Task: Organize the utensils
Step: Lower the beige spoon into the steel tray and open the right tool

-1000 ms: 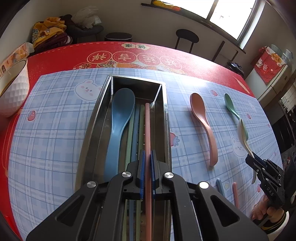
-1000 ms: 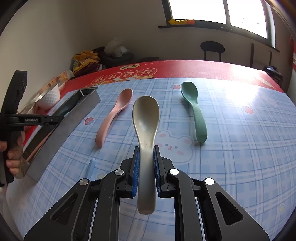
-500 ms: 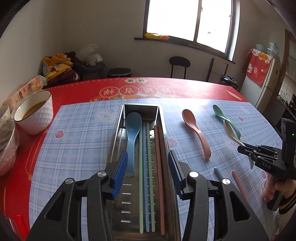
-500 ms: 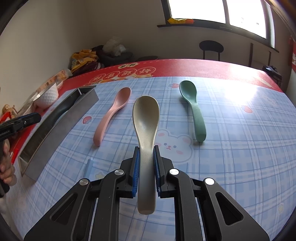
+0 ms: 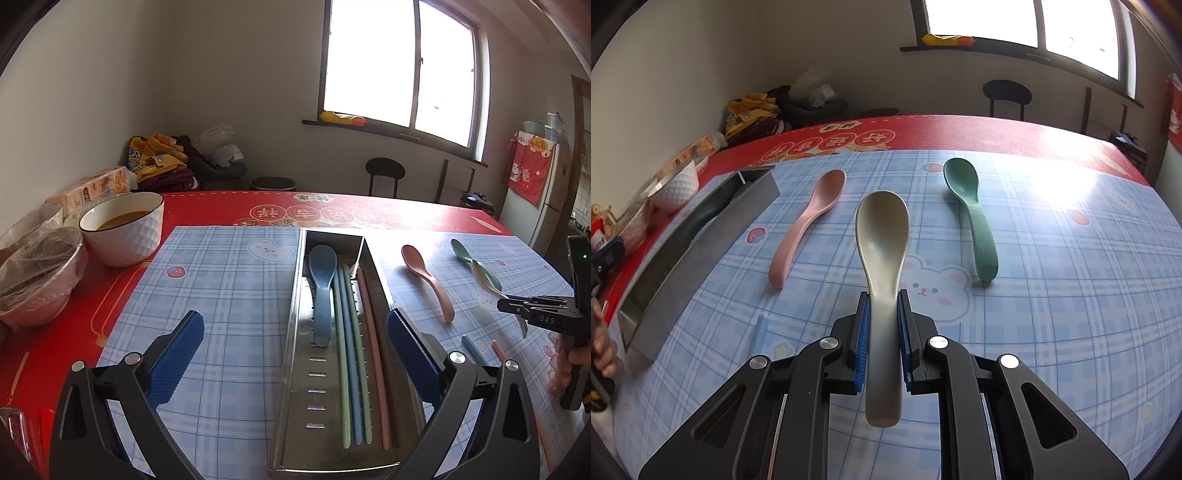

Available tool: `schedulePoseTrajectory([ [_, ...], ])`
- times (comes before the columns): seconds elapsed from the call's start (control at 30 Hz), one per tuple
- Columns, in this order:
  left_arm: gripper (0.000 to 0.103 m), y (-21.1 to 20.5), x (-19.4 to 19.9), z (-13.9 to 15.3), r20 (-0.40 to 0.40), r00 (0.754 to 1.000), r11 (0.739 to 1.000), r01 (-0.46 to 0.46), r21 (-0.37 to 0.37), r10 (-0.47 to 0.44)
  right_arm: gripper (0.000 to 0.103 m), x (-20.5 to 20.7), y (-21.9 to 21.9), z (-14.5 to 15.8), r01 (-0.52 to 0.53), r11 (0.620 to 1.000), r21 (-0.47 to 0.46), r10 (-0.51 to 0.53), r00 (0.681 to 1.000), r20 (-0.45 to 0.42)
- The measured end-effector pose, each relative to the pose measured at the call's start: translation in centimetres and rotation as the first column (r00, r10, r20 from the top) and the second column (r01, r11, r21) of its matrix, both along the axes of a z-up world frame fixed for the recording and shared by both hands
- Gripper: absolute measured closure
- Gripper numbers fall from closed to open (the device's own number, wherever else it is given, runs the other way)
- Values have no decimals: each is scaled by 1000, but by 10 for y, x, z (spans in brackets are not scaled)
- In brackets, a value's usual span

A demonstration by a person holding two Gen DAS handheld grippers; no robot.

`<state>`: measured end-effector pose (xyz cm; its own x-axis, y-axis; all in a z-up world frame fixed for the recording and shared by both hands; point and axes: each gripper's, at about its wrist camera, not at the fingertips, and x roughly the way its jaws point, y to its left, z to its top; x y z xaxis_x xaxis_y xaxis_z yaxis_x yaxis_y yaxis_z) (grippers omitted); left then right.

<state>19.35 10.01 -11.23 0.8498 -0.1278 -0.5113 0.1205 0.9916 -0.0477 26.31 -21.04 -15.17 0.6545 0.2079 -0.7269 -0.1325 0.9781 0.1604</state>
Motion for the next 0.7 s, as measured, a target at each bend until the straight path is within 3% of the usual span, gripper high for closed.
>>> schedulePoseTrajectory([
  [0.23,6,10,-1,-1,-3,998,998,-67,-11,67,89,13,19,12,1,999,-53,-5,998,-61],
  [0.47,6,32,2,-1,-33,994,989,-109,-99,107,89,47,81,48,-47,997,64,55,990,-128],
  [0.7,6,52,8,-5,-74,986,972,-157,-175,146,89,85,153,53,-5,984,177,47,971,-236],
])
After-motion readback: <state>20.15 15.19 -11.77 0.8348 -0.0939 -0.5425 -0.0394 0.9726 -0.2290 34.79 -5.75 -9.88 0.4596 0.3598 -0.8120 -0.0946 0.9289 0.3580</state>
